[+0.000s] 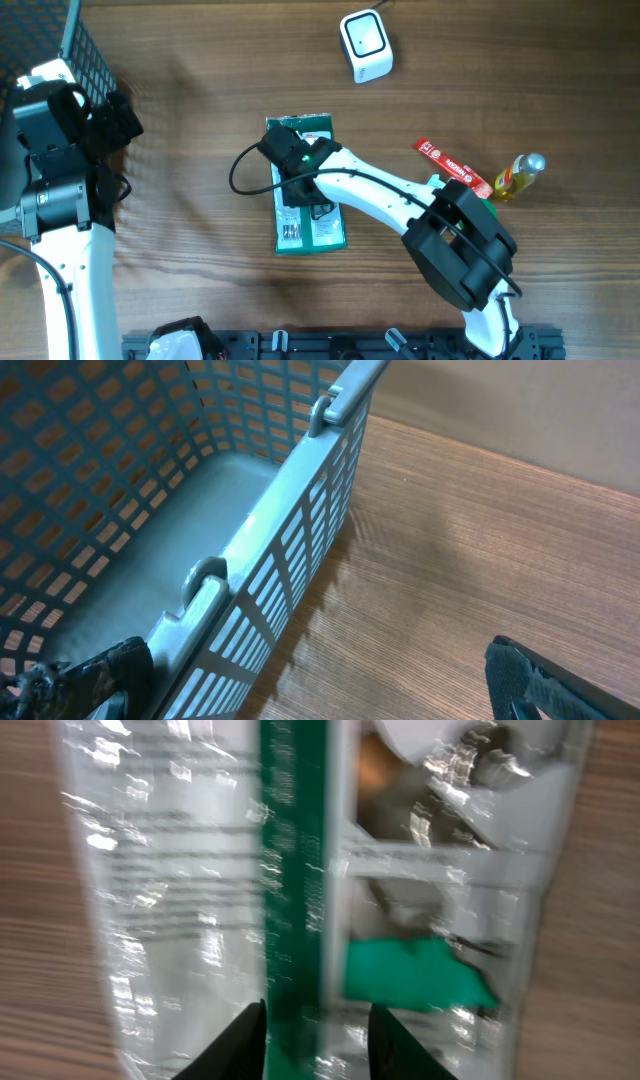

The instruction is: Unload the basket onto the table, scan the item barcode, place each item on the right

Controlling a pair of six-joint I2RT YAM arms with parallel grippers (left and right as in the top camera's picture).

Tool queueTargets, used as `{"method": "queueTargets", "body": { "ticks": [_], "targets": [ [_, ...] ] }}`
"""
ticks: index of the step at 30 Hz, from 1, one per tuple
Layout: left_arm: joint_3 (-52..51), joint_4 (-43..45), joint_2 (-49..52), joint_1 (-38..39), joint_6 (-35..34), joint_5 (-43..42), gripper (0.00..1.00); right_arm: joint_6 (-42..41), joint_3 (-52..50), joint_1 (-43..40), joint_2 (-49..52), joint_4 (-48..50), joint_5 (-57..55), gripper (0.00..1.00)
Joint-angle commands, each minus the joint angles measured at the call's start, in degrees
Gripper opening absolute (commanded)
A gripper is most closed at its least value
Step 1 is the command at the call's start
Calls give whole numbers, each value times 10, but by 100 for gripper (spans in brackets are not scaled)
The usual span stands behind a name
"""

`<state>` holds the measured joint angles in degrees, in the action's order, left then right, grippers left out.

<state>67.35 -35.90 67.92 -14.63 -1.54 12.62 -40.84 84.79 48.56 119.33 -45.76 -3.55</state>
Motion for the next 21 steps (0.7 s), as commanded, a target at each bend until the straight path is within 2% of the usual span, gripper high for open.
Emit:
{"method": "queueTargets", "body": {
  "ticks": [1,4,7,10,13,14,16,21],
  "targets": [
    [-32,-30,23,-2,-23,-31,100,4,-2,0,12,-23,-58,36],
    [-32,-30,23,-2,-23,-31,100,4,-1,-5,11,-34,-56,37],
    [-32,-30,23,-2,-23,-31,100,28,13,-32,-16,-50,0,38],
    [-32,-30,23,-2,-23,-31,100,82,14,-68,-57,-58,57,49],
    [-32,-30,23,-2,-23,-31,100,112,14,-83,-64,-81,73,75],
    [-32,-30,23,-2,-23,-31,100,120,9,-85,-63,-88,73,81],
    [-32,-30,23,-2,-23,-31,100,124,-4,-85,-63,-87,73,84],
    [-32,-30,23,-2,-23,-31,100,121,-31,-84,-63,-56,76,84]
  ]
}}
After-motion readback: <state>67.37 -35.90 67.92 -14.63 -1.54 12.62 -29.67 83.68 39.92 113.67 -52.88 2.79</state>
